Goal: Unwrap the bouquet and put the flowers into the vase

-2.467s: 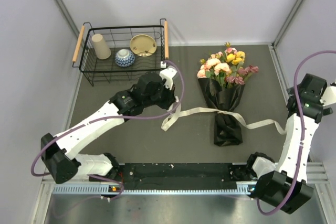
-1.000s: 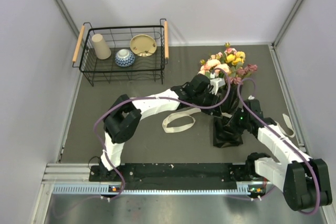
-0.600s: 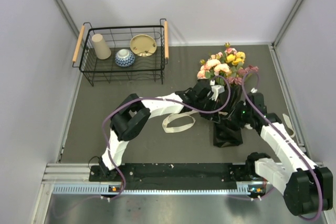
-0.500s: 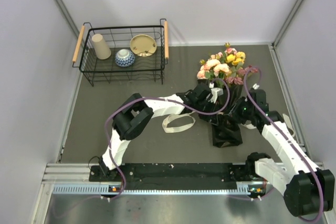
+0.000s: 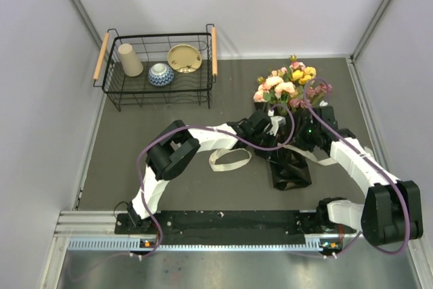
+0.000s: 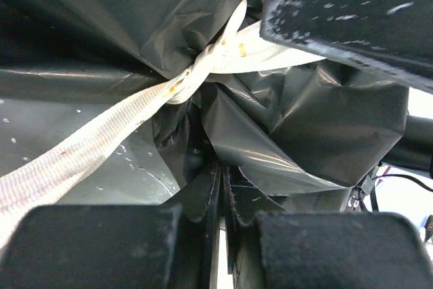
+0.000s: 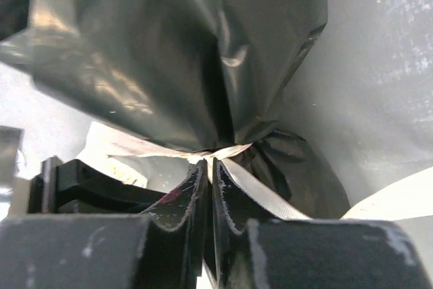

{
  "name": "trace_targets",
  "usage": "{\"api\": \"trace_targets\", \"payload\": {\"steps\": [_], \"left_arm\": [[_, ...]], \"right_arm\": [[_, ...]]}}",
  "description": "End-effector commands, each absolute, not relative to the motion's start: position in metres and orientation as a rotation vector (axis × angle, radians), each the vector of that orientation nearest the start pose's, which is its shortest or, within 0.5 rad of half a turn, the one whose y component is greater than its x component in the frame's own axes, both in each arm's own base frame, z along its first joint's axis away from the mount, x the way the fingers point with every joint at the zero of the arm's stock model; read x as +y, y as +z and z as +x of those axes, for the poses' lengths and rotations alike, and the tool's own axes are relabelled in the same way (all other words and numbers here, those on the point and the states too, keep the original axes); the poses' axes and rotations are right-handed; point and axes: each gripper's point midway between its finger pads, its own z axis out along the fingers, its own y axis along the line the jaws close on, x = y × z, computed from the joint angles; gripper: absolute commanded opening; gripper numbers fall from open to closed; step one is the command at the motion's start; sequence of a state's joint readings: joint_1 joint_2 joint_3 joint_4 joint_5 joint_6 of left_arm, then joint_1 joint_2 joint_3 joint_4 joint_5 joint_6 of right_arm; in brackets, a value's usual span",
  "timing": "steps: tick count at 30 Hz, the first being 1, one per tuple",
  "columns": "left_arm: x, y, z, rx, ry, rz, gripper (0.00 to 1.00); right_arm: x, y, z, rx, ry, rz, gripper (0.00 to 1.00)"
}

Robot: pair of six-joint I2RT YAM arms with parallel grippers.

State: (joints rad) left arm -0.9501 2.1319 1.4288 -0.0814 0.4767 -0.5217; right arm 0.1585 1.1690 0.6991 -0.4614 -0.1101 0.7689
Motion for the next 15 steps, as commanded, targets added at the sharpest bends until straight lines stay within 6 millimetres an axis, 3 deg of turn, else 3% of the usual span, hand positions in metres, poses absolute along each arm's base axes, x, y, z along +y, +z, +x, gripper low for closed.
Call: {"api": "trace_targets", "payload": {"steps": [1, 9, 15], "left_arm": [[-0.474, 0.044, 0.223, 2.461, -1.174, 0.826, 0.08], [-0.474, 0.046, 0.223, 2.458, -1.177, 0.827, 0.08], [-0.473, 0.048, 0.222, 2.456, -1.178, 0.827, 0.08]], "right_arm": [[0.099, 0.071, 0.276, 2.463, 0.555, 0.725, 0.04], [0.098, 0.040, 0.251, 2.490, 0.574, 0.816, 0.05], [0.097, 0.058, 0.259, 2.401, 0.623, 0.873, 0.10]]}}
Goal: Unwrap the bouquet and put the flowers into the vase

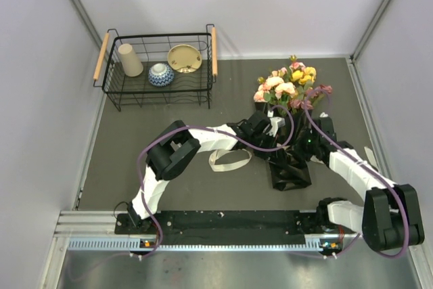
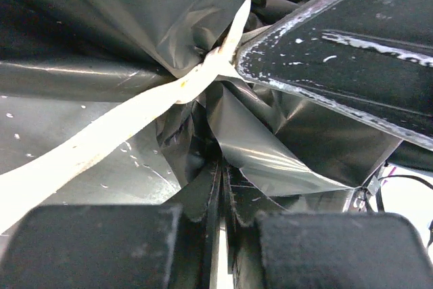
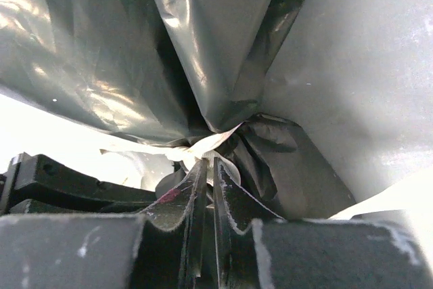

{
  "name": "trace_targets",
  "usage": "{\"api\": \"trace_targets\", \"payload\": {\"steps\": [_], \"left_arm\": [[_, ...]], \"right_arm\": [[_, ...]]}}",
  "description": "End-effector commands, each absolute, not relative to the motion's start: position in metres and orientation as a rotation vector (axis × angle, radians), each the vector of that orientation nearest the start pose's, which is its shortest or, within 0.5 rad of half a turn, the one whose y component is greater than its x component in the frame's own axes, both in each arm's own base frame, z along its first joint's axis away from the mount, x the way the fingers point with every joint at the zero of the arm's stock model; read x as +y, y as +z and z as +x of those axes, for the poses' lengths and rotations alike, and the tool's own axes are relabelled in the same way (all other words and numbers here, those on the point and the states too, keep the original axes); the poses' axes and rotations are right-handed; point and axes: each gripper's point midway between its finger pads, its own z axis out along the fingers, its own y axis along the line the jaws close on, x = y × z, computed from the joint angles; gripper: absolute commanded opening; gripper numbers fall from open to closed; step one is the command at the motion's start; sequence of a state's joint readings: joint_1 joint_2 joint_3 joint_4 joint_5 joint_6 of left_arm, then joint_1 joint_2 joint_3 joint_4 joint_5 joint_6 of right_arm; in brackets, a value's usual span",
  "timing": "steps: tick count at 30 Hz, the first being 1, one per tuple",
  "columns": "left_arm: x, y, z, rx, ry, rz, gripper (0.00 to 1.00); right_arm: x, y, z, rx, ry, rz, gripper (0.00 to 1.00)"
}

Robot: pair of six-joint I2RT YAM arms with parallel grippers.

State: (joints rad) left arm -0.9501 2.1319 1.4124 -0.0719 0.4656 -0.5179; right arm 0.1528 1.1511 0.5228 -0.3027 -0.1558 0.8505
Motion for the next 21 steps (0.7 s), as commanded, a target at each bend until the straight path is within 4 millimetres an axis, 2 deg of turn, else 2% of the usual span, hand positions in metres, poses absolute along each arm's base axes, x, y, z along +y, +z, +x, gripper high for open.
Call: {"api": "trace_targets", "payload": {"steps": [1, 4, 9, 18, 21], "left_arm": [[-0.473, 0.049, 0.222, 2.454, -1.177, 0.826, 0.08], [-0.473, 0.049, 0.221, 2.457, -1.178, 0.825, 0.08], [-0.473, 0.050, 0.222, 2.454, -1.182, 0.822, 0.08], [-0.474, 0.055, 0.222, 2.444, -1.190, 0.824, 0.08], [-0.473, 0.054, 0.221, 2.447, -1.190, 0.826, 0.08]], "right_arm": [[0.096, 0.063, 0.261, 2.376, 0.639, 0.911, 0.10], [0.091, 0.073, 0.265, 2.297, 0.671, 0.981, 0.13], [0.084, 0.075, 0.272, 2.237, 0.682, 1.040, 0.15], [0.090, 0.060, 0.281, 2.258, 0.709, 1.077, 0.17], [0.089, 0.055, 0.280, 2.266, 0.697, 1.105, 0.23]]}}
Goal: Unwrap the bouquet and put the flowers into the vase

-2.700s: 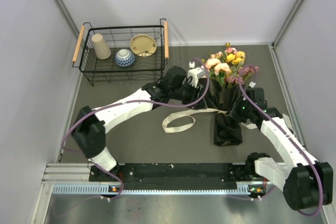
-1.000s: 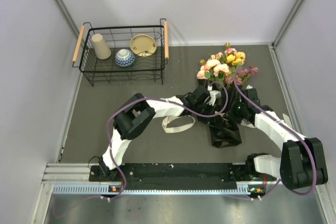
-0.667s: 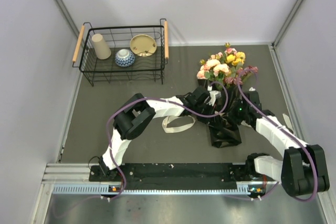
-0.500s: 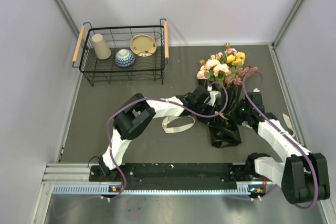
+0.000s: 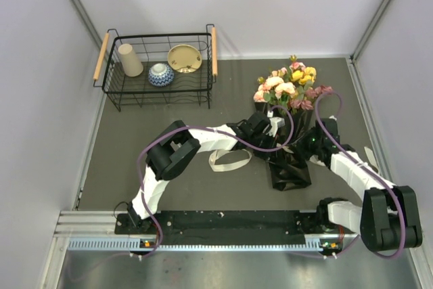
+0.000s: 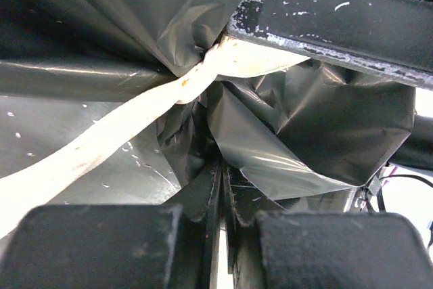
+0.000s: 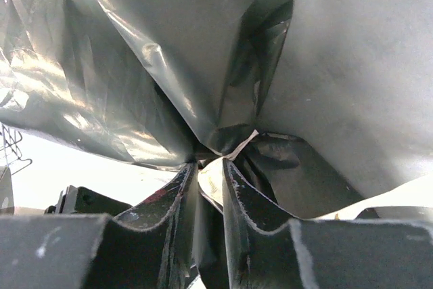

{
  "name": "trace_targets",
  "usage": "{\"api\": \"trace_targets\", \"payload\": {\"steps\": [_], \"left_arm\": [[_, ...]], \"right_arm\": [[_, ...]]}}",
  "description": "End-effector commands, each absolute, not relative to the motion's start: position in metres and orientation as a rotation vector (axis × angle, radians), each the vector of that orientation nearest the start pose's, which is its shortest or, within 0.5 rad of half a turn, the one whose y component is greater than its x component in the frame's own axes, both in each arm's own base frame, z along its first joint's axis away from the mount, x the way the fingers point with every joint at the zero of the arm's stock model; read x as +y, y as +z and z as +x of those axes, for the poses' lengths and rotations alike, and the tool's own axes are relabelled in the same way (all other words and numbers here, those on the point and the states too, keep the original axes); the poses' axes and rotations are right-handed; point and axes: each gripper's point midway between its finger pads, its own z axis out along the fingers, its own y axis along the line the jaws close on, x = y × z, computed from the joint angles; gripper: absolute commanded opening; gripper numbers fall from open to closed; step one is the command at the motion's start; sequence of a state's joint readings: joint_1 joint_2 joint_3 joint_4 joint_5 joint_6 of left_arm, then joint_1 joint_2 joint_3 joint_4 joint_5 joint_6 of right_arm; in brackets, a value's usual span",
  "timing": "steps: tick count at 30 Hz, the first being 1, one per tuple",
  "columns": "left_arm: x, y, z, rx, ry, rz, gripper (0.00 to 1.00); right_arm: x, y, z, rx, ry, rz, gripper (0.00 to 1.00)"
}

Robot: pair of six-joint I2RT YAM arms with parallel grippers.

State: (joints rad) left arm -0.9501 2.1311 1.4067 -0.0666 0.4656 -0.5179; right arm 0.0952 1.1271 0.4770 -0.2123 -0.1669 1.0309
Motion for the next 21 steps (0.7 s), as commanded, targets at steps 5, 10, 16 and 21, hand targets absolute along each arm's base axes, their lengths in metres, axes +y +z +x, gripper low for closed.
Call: {"api": "trace_targets", "payload": {"steps": [5, 10, 16, 21], "left_arm": [[-0.473, 0.055, 0.222, 2.443, -1.187, 0.822, 0.09], [-0.473, 0.054, 0.221, 2.448, -1.184, 0.823, 0.10], [-0.470, 0.045, 0.223, 2.467, -1.151, 0.810, 0.10], [-0.464, 0.035, 0.225, 2.500, -1.103, 0.794, 0.10]], "right_arm": [[0.087, 0.044, 0.277, 2.273, 0.672, 1.154, 0.24], [0.088, 0.048, 0.279, 2.258, 0.692, 1.151, 0.04], [0.083, 0.073, 0.285, 2.173, 0.699, 1.113, 0.00], [0.074, 0.094, 0.284, 2.049, 0.728, 1.159, 0.00]]}}
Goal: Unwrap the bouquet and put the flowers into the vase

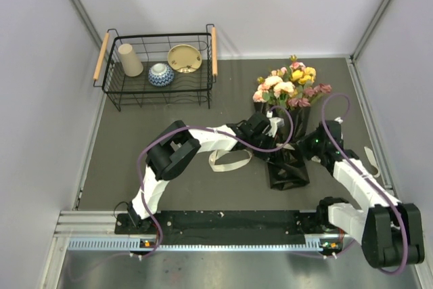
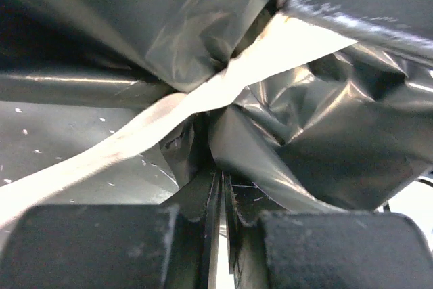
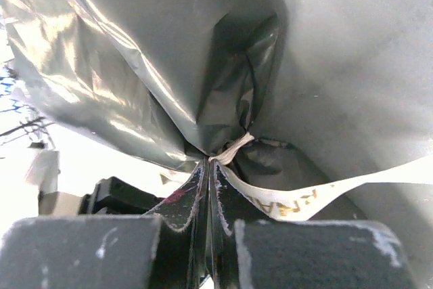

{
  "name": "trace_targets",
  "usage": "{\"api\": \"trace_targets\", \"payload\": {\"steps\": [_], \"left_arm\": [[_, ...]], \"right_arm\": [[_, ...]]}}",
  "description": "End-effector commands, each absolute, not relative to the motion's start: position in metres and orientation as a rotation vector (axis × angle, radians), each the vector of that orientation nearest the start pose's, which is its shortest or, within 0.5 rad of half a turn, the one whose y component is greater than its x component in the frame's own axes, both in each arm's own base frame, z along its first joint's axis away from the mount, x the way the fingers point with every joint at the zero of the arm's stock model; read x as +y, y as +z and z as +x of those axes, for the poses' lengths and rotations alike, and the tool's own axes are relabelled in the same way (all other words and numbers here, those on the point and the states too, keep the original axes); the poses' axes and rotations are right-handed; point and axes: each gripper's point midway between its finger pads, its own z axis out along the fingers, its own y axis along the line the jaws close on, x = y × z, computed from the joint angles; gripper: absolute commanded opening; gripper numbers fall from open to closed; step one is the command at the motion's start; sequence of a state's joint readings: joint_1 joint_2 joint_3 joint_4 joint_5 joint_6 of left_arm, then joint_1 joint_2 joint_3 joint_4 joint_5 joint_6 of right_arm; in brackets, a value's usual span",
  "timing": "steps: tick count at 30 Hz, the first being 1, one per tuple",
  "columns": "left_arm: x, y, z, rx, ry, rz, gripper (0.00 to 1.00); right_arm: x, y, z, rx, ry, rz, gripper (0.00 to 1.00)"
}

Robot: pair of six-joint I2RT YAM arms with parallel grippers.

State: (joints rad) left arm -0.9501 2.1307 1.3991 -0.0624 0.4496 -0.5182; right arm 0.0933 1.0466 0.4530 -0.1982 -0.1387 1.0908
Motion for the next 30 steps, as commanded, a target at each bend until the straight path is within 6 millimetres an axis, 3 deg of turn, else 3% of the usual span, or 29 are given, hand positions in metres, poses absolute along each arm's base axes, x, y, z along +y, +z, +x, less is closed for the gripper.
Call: {"api": "trace_targets", "payload": {"steps": [1, 4, 8, 13, 20, 23, 30], "left_arm": [[-0.463, 0.033, 0.225, 2.505, -1.096, 0.792, 0.10], [-0.462, 0.034, 0.226, 2.500, -1.089, 0.792, 0.10], [-0.462, 0.035, 0.226, 2.497, -1.087, 0.797, 0.10], [-0.460, 0.035, 0.227, 2.497, -1.073, 0.799, 0.10], [-0.457, 0.034, 0.228, 2.500, -1.044, 0.807, 0.10], [-0.455, 0.033, 0.229, 2.499, -1.037, 0.810, 0.10], [-0.454, 0.034, 0.230, 2.497, -1.036, 0.804, 0.10]], "right_arm": [[0.069, 0.097, 0.281, 2.003, 0.725, 1.176, 0.00], [0.057, 0.092, 0.273, 1.914, 0.721, 1.276, 0.00], [0.045, 0.104, 0.269, 1.790, 0.757, 1.310, 0.00], [0.032, 0.104, 0.268, 1.752, 0.765, 1.339, 0.00], [-0.002, 0.105, 0.269, 1.769, 0.572, 1.266, 0.00], [-0.009, 0.114, 0.275, 1.792, 0.528, 1.206, 0.00], [-0.007, 0.159, 0.285, 1.789, 0.528, 1.050, 0.00]]}}
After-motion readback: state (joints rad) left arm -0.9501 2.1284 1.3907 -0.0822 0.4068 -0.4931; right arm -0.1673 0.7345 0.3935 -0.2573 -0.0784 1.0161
